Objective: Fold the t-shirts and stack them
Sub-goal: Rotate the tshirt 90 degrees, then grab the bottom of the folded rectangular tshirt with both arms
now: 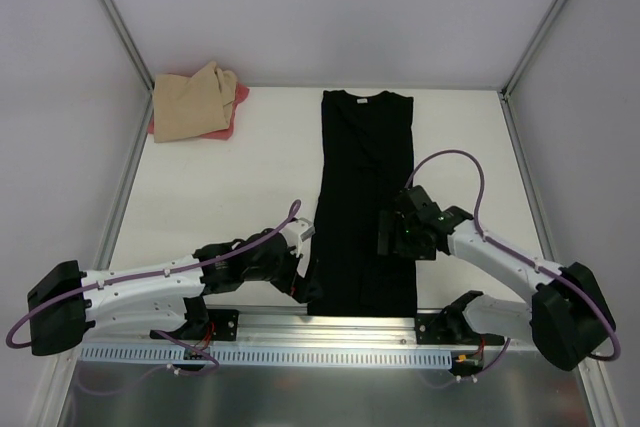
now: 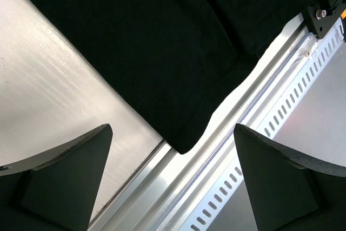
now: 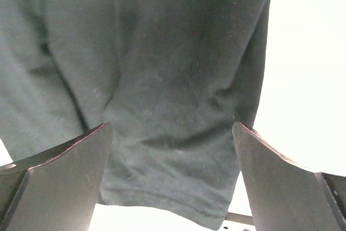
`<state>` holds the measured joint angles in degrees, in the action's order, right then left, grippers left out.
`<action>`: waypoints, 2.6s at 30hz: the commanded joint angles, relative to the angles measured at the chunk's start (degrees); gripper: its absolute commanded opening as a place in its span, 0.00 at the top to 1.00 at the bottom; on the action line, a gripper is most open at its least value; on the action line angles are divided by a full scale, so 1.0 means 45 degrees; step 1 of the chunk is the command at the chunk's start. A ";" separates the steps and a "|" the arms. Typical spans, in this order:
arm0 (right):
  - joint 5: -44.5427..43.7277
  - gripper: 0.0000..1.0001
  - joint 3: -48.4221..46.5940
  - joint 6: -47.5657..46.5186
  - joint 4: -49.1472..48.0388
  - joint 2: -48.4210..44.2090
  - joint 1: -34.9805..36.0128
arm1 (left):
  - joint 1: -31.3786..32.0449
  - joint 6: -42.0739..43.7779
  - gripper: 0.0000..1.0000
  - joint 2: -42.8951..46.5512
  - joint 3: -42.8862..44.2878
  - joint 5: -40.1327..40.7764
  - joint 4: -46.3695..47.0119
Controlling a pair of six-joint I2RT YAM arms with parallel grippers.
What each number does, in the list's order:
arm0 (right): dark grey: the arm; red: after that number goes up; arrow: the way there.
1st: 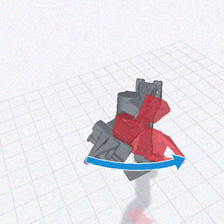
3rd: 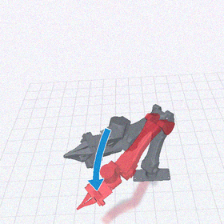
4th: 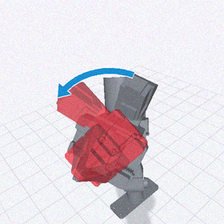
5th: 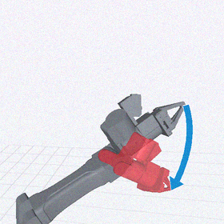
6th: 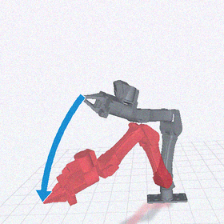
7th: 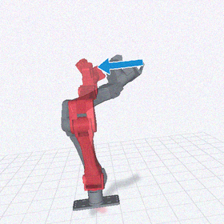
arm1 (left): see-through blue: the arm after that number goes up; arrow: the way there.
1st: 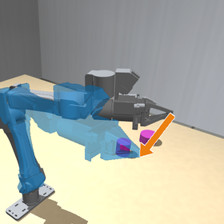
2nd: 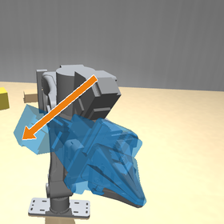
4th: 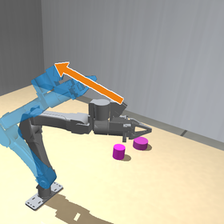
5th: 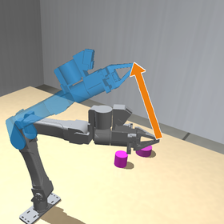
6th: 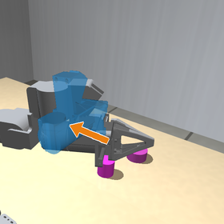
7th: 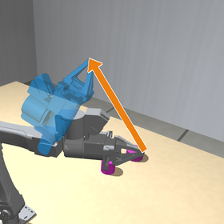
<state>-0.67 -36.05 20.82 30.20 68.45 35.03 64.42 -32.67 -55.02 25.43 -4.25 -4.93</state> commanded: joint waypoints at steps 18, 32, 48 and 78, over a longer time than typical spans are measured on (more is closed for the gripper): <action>0.0011 0.01 0.1839 0.1251 0.3405 -0.6361 0.0127 | -0.0039 -0.2623 0.01 0.1094 -0.3522 -0.2103 0.3966; 0.1671 0.01 0.4222 0.2775 0.4168 -0.9818 0.0146 | 0.0058 -0.2839 0.01 -0.1168 -0.3152 -0.2805 0.5490; 0.2999 0.63 0.4984 0.3225 0.3115 -1.0133 0.0127 | 0.0137 -0.2487 0.07 -0.3788 -0.1862 -0.3567 0.5939; 0.2336 0.99 0.0903 0.2132 0.4463 -0.8142 0.0146 | 0.0020 -0.1159 1.00 -0.1620 0.1729 -0.1361 0.0374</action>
<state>11.05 -28.95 32.01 49.76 29.85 35.29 64.51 -40.66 -63.18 29.95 -13.39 2.24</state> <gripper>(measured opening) 0.025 0.011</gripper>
